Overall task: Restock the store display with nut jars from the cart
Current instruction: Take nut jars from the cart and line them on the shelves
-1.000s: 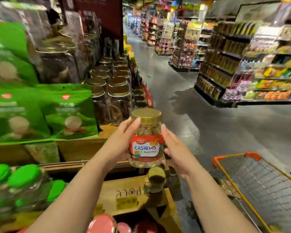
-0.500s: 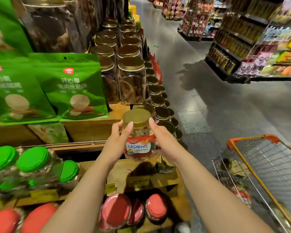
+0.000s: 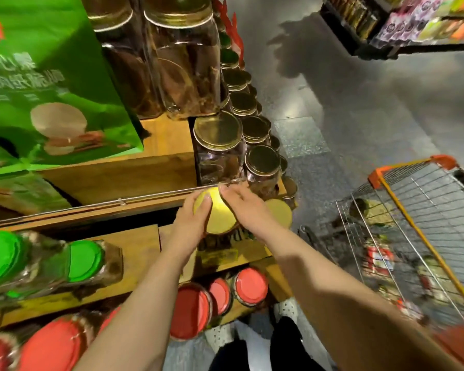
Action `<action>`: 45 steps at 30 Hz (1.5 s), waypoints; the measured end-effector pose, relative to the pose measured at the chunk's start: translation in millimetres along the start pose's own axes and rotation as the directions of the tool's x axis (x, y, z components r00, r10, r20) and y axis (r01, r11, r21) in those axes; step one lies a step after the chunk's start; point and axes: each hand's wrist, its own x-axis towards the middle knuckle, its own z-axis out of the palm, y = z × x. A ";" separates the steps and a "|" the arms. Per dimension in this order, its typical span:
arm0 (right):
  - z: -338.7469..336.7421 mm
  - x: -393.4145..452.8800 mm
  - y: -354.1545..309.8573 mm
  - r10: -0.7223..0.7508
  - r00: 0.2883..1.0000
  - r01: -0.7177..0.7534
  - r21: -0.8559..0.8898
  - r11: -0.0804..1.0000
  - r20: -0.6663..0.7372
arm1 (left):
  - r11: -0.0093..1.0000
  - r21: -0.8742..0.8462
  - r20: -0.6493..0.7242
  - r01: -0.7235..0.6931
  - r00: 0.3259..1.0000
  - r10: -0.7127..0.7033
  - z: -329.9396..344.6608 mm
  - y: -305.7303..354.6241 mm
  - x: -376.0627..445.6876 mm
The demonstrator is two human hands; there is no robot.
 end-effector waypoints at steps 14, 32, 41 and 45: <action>24.0 53.6 64.1 0.236 0.970 -0.242 0.104 0.965 0.063 | 0.984 0.075 0.020 0.161 0.987 -0.162 15.9 -47.5 58.7; 31.2 63.4 105.9 0.278 0.947 -0.293 0.074 0.953 0.160 | 0.961 0.186 0.031 0.205 0.976 -0.214 30.2 -77.5 67.5; 28.7 50.5 97.0 0.233 0.971 -0.211 -0.257 0.943 0.060 | 0.931 0.308 0.061 0.197 0.972 -0.226 29.5 -70.0 63.8; 24.0 36.6 88.5 0.171 0.985 -0.158 -0.269 0.950 0.028 | 0.896 0.407 0.090 0.180 0.968 -0.236 26.3 -58.8 56.4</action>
